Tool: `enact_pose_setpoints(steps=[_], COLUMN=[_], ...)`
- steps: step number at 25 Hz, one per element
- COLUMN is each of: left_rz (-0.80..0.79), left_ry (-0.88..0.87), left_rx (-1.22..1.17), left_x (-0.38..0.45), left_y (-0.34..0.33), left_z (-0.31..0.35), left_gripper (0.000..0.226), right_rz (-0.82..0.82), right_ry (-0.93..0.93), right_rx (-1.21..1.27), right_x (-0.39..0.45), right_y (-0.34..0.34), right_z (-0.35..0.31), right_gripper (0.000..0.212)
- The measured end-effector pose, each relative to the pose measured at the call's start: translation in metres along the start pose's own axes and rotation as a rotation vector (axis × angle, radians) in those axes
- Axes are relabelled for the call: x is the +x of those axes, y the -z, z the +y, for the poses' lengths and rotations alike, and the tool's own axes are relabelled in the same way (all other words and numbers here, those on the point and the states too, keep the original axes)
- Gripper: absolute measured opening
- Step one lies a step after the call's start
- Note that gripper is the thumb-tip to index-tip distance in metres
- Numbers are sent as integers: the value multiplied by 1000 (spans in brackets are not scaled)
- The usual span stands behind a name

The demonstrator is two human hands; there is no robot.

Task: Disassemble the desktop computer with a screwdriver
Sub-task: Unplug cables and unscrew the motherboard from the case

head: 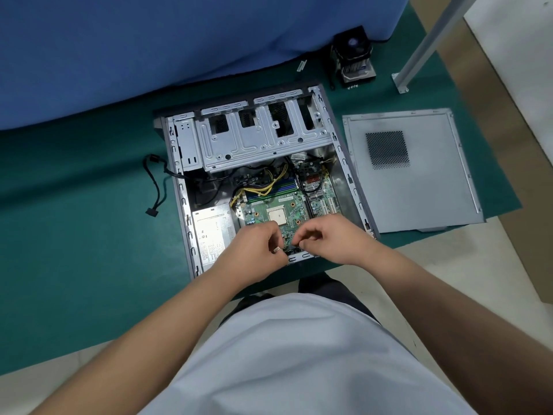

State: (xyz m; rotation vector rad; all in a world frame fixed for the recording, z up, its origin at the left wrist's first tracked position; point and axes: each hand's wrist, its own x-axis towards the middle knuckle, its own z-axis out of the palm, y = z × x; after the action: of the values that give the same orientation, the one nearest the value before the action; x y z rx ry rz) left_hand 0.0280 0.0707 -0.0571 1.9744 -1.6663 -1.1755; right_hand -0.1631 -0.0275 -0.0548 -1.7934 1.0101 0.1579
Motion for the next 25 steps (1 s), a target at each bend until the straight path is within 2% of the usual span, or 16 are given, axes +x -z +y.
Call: enact_pose_setpoints(steps=[5,10,16,20,25], left_rz=[-55,-65,-87,-164,-187], left_ry=[-95,-123,-172,-213,-163], left_rx=[42,55,124,235,71], left_x=[-1,-1,1,10,6], left_y=[2,5,5,9,18], left_z=[-3,-2,4,7,-5], left_gripper=[17,11,22,24,21], right_rz=[-4,-30,-118,-154,-47], right_ry=[-71,-60,-50,-49,-18], right_rx=[-1,-18,-73,-60,10], right_x=[2,3,5,6,5], right_y=[2,4,9,11,14], right_z=[-3,-3,-1,1,3], right_gripper=[22,22,30,33,21])
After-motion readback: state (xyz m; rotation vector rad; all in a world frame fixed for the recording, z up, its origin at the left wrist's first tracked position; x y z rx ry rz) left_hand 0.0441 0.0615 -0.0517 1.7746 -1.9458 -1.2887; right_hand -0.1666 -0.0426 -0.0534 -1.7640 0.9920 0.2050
